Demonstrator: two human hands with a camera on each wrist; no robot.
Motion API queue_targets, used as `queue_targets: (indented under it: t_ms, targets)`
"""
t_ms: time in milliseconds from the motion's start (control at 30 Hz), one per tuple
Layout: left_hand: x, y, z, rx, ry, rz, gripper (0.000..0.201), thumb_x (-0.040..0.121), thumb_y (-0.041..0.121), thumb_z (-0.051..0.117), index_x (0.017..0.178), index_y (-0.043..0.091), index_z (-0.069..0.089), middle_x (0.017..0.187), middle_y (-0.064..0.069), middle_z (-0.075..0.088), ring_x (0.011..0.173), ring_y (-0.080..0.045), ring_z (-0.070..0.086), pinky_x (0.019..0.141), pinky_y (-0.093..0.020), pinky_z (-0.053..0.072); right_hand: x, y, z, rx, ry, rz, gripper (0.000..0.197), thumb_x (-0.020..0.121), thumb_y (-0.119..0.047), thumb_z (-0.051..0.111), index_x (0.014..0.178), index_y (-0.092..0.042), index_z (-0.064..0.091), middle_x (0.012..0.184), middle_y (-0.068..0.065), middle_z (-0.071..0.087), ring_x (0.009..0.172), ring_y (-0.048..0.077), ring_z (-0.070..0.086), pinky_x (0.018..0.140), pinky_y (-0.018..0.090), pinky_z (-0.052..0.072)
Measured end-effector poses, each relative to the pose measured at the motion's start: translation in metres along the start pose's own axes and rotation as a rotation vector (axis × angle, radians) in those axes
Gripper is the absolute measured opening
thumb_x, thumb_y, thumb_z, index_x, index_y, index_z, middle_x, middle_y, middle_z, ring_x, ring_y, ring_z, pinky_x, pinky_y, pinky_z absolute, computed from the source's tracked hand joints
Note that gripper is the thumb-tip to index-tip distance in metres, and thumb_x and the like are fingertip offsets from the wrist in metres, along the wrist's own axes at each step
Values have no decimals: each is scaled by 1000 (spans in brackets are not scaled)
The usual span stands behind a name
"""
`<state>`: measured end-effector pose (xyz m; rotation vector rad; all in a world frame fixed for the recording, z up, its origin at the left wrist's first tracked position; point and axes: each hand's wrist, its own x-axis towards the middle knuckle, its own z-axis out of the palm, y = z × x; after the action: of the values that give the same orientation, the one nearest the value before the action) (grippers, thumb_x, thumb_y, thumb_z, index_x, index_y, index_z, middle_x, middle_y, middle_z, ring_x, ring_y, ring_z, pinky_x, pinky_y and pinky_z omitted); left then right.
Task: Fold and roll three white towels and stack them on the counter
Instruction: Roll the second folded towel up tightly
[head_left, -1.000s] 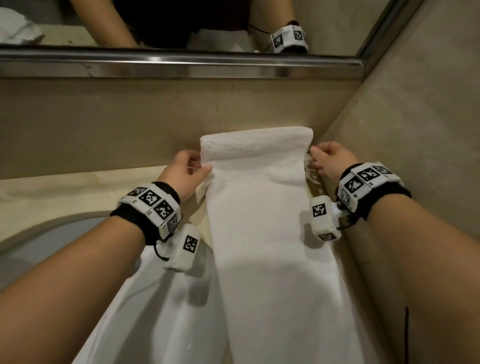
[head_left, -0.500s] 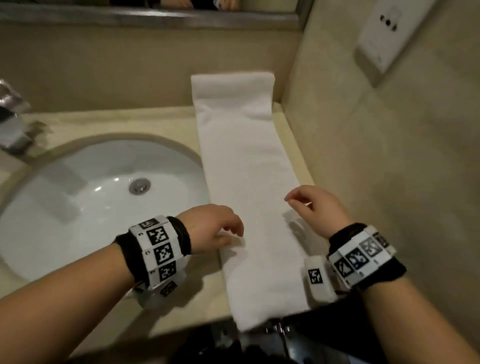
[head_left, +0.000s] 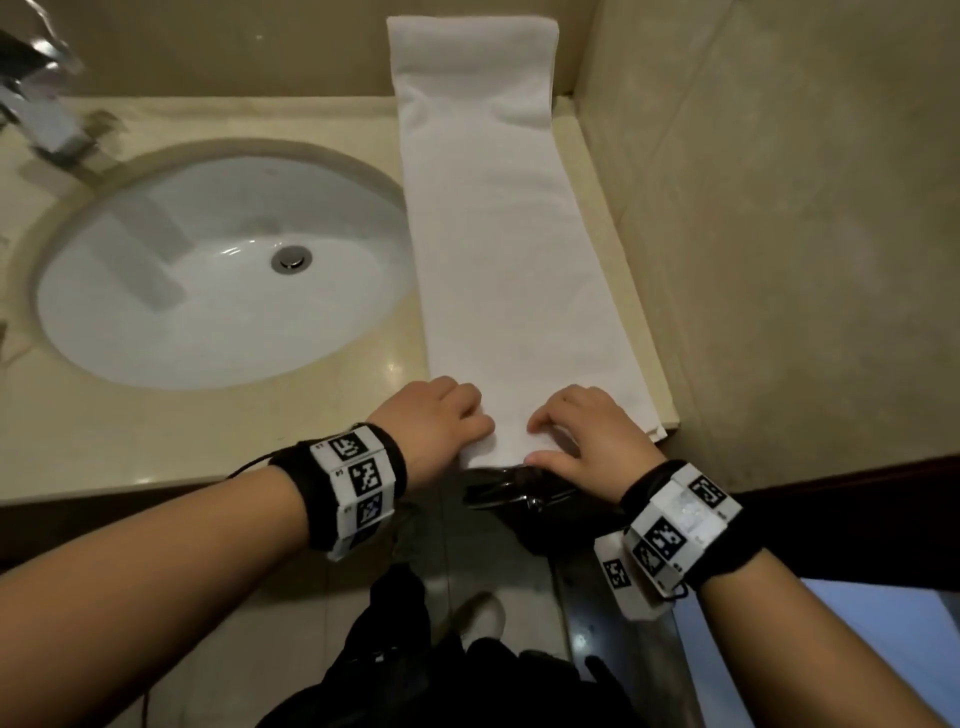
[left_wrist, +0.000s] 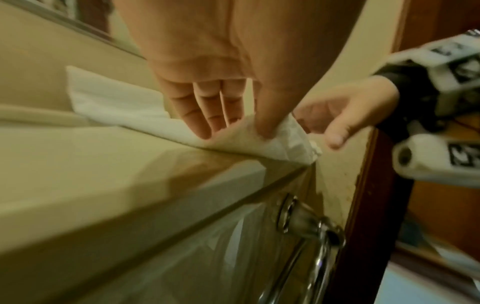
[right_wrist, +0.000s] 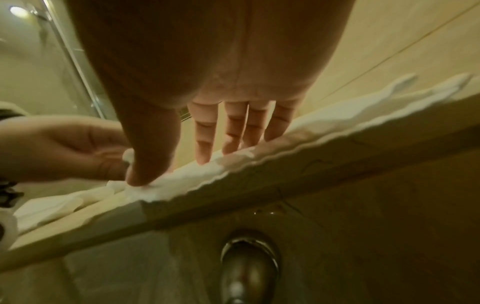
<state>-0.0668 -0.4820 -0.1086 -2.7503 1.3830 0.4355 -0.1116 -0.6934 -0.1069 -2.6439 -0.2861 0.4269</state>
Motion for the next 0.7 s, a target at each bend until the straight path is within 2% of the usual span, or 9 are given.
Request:
queue_targets:
  t_ms: [67, 133, 233, 300, 400, 500, 533, 600, 700]
  targets:
    - [1, -2, 0, -76, 45, -37, 33, 88, 23, 49, 120, 19, 52, 127, -5, 49, 110, -27, 47, 87, -36, 41, -1, -2, 4, -62, -12, -3, 47, 72, -51, 66, 112, -27, 57, 114, -1, 52, 108, 20, 44, 96, 33, 35]
    - [1, -4, -1, -255, 98, -98, 27, 88, 20, 49, 113, 16, 58, 119, -6, 56, 107, -27, 51, 88, -34, 40, -2, -3, 10, -138, -6, -5, 55, 70, -50, 68, 118, -29, 52, 118, -3, 48, 111, 19, 41, 93, 33, 30]
    - [-3, -10, -8, -604, 151, -268, 19, 90, 15, 50, 105, 8, 60, 106, -10, 61, 102, -26, 54, 77, -24, 33, -1, -2, 14, -234, 70, 16, 51, 76, -30, 64, 124, -26, 49, 121, 0, 48, 112, 23, 42, 89, 32, 27]
    - [-9, -19, -10, -735, 173, -379, 18, 91, 15, 50, 104, 8, 59, 103, -11, 61, 99, -26, 54, 75, -25, 32, 0, 3, 8, -237, 136, 67, 42, 80, -18, 56, 121, -24, 53, 120, 1, 52, 111, 23, 45, 89, 32, 28]
    - [-20, -24, -8, -701, 147, -431, 23, 88, 25, 55, 108, 14, 55, 101, -5, 58, 100, -26, 55, 78, -27, 37, 4, 9, -8, -187, 125, 106, 26, 87, -16, 47, 108, -22, 62, 107, 3, 62, 102, 26, 54, 86, 35, 38]
    - [-22, -13, -7, -448, 103, -316, 62, 73, 43, 69, 126, 22, 43, 121, -1, 54, 112, -22, 50, 91, -31, 38, 13, 4, -17, -170, 31, 81, 25, 89, -18, 43, 106, -20, 62, 103, 7, 63, 97, 29, 57, 82, 37, 45]
    - [-18, -8, -6, -346, 96, -272, 69, 71, 45, 70, 130, 24, 39, 126, 0, 52, 115, -22, 48, 95, -34, 37, 17, 2, -19, -184, 11, 67, 25, 90, -19, 43, 107, -21, 62, 105, 6, 63, 98, 29, 57, 83, 37, 45]
    - [-10, -3, -4, -243, 90, -243, 59, 78, 34, 63, 131, 25, 39, 125, -1, 52, 113, -23, 49, 94, -35, 39, 21, 0, -22, -203, -28, 46, 24, 91, -22, 45, 109, -22, 61, 108, 5, 63, 101, 27, 57, 85, 36, 45]
    - [-6, -12, -2, -363, 94, -359, 33, 88, 16, 50, 121, 23, 50, 119, -6, 59, 107, -26, 54, 86, -31, 40, 18, 7, -27, -242, -38, 83, 23, 90, -25, 48, 110, -22, 60, 107, 4, 65, 100, 28, 59, 84, 33, 41]
